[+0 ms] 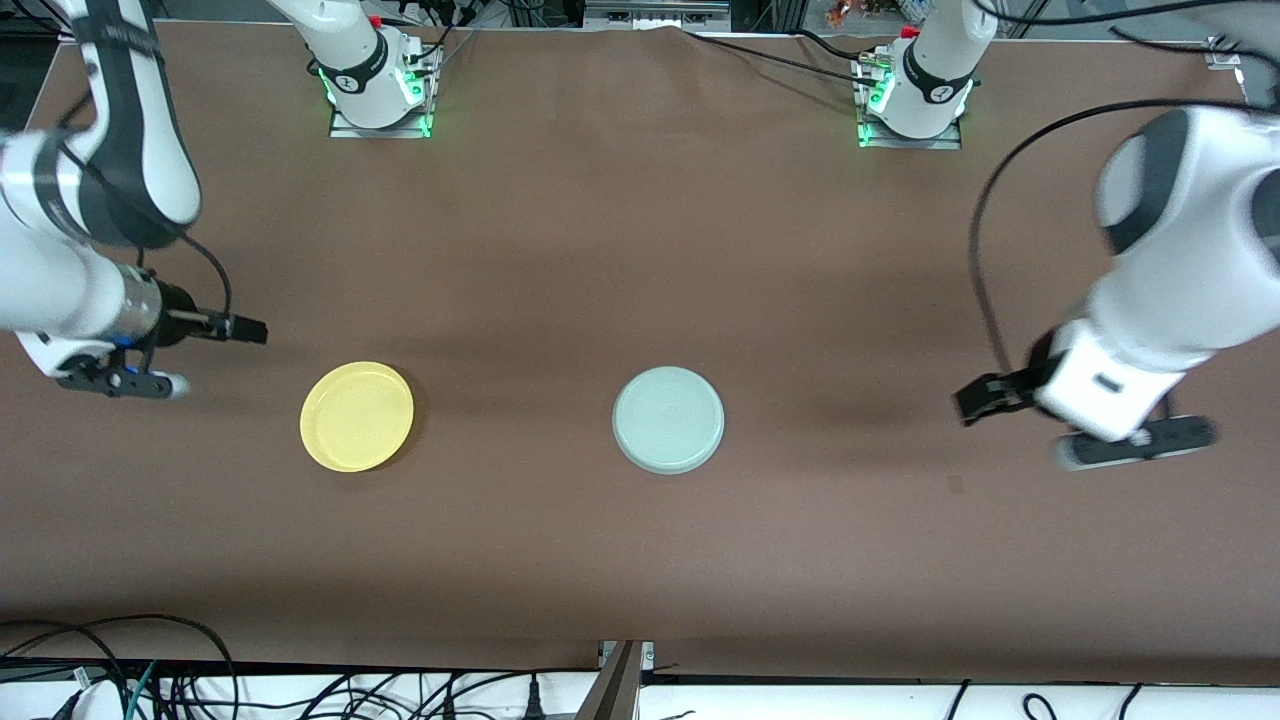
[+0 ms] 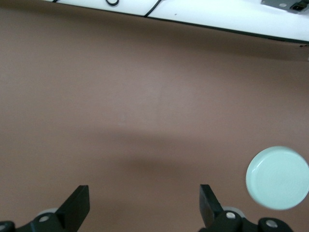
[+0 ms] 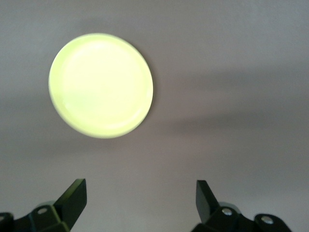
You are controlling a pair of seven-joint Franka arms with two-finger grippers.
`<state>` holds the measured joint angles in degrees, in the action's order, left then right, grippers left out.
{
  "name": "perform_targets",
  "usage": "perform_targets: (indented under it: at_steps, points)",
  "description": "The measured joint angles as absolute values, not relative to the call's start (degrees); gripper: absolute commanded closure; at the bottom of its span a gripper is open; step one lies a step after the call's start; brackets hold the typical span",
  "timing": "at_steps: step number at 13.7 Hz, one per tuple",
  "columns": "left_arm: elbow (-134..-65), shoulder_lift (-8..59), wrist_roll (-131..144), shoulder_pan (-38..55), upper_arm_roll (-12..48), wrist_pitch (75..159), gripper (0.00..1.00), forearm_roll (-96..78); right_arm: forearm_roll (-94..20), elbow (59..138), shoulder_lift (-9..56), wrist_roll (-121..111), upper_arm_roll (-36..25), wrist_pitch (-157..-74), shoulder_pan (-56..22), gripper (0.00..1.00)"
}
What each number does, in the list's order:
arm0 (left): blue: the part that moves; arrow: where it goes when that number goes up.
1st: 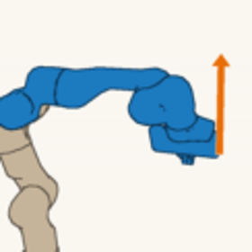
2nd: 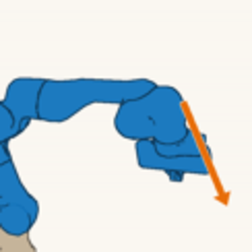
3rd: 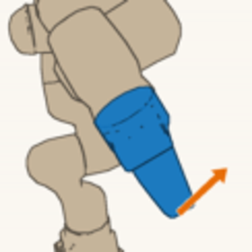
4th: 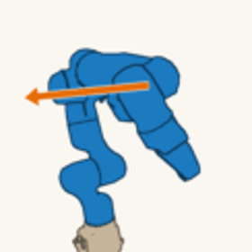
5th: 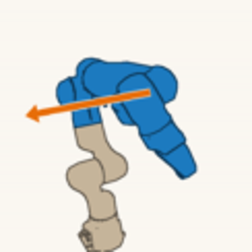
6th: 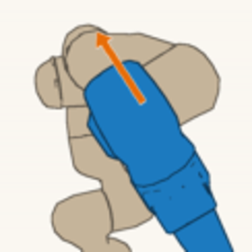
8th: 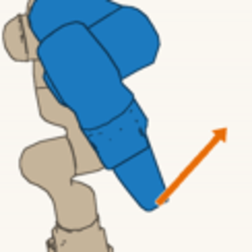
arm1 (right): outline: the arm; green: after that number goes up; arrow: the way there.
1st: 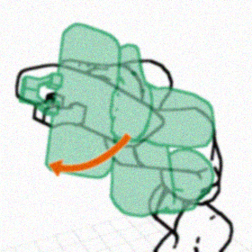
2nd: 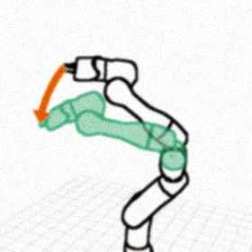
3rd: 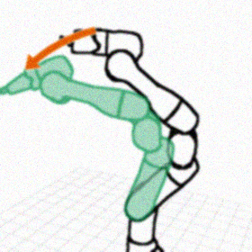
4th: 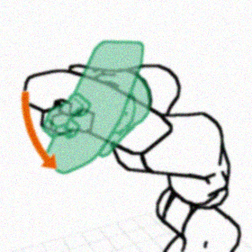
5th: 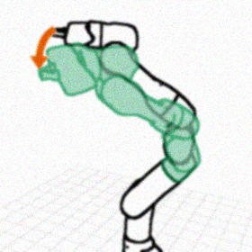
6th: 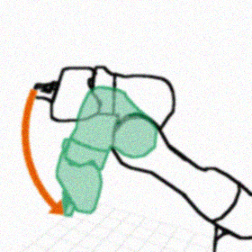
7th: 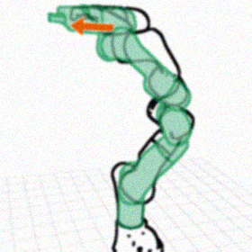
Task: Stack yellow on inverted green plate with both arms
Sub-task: 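Reach the right gripper to the yellow plate's rim and grip it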
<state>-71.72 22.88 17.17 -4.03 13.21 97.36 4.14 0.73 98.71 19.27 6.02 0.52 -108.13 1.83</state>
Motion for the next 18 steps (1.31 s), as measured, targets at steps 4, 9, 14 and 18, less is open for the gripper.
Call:
perform_targets:
  at_steps: [4, 9, 14, 18]
  points:
    - [-74.86, 17.48, 4.10, -6.38, 7.27, 90.36, 0.00, 0.56, -1.70, 99.96, 26.13, 6.00, 0.50, -118.73, 3.04, 0.23]
    - [-79.46, 15.11, -4.91, -6.73, 5.13, 86.77, 0.00, 0.56, -2.37, 112.94, 27.62, 5.95, 0.51, -141.58, 3.13, 0.48]
    - [-82.13, 13.67, -4.28, -6.04, 5.24, 86.95, 0.00, 0.56, -9.08, 115.78, 29.28, 3.50, 0.52, -146.54, 3.20, 0.70]
    - [-82.06, 13.98, -4.21, -6.00, 5.21, 87.78, 0.00, 0.56, -12.14, 115.78, 30.26, 2.05, 0.54, -147.72, 3.33, 1.00]
